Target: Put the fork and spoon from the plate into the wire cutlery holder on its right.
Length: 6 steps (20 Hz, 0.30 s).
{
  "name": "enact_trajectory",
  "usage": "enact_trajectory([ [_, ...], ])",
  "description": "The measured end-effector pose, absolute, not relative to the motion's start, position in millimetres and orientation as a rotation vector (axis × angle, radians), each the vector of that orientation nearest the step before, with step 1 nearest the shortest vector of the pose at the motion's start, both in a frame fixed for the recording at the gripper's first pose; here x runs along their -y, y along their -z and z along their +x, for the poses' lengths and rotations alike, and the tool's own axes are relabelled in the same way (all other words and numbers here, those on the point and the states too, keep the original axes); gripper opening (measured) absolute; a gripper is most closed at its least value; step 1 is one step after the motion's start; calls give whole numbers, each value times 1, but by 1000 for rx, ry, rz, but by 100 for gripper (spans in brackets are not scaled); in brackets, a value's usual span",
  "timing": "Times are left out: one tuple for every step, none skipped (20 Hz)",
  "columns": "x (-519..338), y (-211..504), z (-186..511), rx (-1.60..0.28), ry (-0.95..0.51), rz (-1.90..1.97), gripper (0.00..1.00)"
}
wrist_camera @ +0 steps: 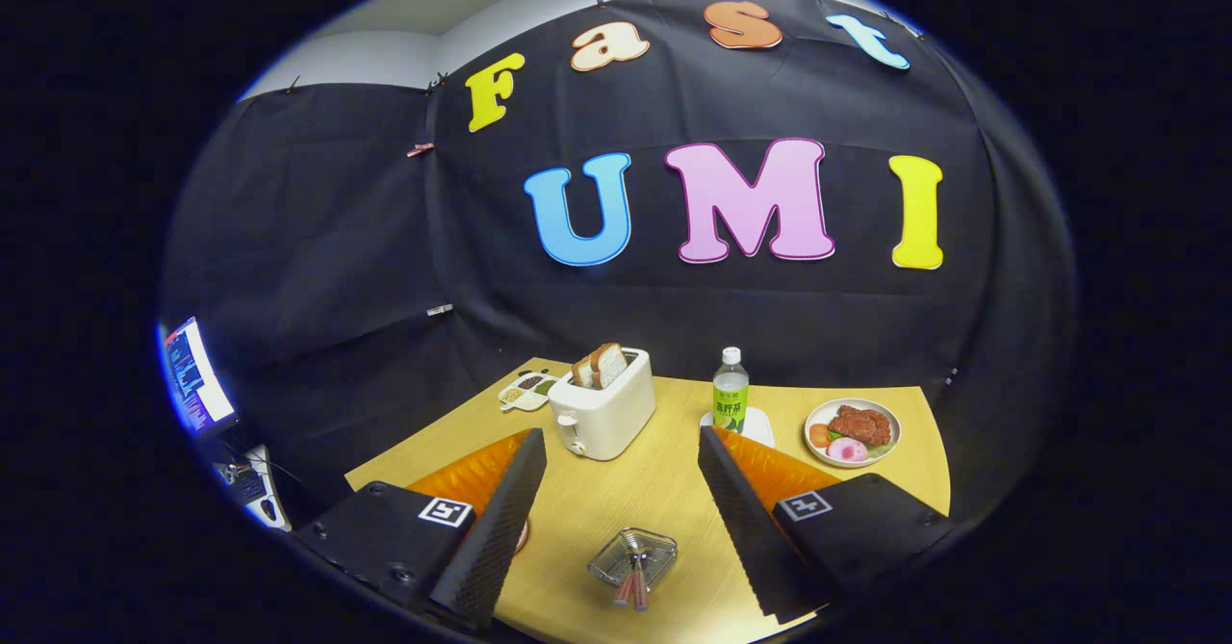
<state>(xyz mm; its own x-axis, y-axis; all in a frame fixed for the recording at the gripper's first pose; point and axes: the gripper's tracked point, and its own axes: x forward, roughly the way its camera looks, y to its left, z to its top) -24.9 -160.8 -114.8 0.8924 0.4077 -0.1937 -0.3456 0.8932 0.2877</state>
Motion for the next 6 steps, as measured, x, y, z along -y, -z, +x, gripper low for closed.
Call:
enact_trajectory([
  [159,114,-25,-255,-402,251,99],
  [159,113,-25,-254,-407,252,99],
  [157,112,-26,-254,-416,251,99],
  [156,113,-25,-257,-420,247,99],
  [155,114,-25,-260,-427,244,99],
  [153,114,-25,-264,-435,243,99],
])
